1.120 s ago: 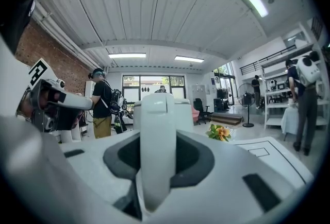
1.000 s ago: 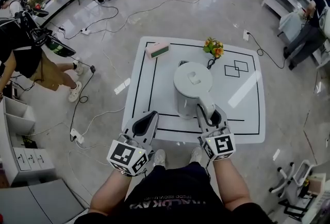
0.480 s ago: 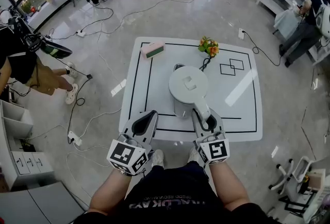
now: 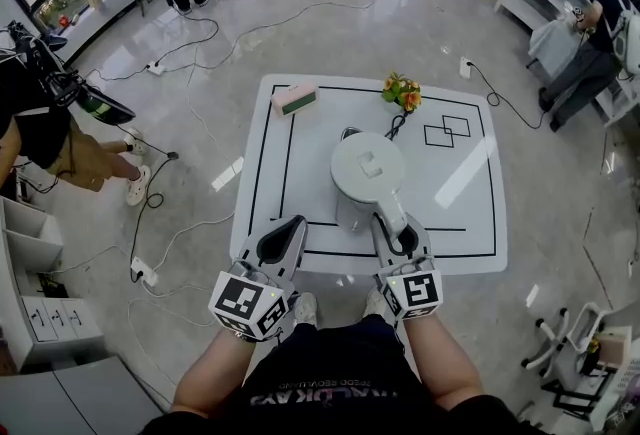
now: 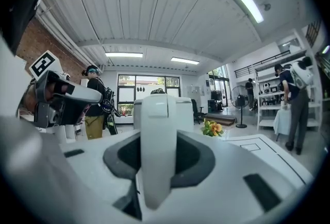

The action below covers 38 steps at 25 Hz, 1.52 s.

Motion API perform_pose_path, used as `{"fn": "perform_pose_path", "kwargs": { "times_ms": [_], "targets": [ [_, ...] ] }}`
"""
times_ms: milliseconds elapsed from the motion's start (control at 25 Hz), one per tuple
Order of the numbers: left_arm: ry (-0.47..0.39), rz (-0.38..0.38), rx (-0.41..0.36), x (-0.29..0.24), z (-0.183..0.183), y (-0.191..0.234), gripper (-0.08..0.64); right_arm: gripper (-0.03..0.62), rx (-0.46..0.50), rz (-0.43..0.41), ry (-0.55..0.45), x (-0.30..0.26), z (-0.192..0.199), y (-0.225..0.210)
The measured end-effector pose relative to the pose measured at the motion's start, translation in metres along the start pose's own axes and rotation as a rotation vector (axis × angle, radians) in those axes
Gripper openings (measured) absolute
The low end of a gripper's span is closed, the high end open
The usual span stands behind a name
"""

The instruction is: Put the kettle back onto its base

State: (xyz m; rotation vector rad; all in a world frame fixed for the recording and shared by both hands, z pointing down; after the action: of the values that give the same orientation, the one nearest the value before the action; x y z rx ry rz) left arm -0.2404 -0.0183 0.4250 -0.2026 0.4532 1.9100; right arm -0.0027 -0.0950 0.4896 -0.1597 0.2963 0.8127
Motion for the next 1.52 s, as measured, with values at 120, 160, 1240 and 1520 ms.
{"fn": "perform_pose_path", "kwargs": {
  "times_ms": [120,160,1240,1520],
  "targets": [
    [-0.002,0.007,-0.004,-0.001,-0.001,-0.001,0.005,0.117,0.012,-0.005,0.011,0.0,0.001,0.001],
    [-0.002,0.01,-0.006,-0.001,-0.001,-0.001,0.005,0.117,0.016,-0.009,0.015,0.001,0.001,0.001],
    [0.04,0.331,-0.156,-0.034,-0.009,-0.022,0.119,0.189,-0.091,0.161,-0.014,0.081,-0.005,0.005],
    [0.048,0.419,-0.224,-0.036,-0.006,-0.037,0.23,0.189,-0.112,0.239,-0.04,0.104,-0.02,-0.004]
  ]
}}
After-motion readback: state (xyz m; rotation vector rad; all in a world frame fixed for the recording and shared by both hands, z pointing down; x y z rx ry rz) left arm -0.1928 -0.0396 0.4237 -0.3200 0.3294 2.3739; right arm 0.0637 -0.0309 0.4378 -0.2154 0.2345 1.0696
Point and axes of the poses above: the fingertips, and each gripper's own axes: x backward along the fingers, y to its left, z out of its underside, the point moved 10 cm from there along x, backward along the fingers, and after that the axes turned 12 degrees about y, right-handed, at the moved point
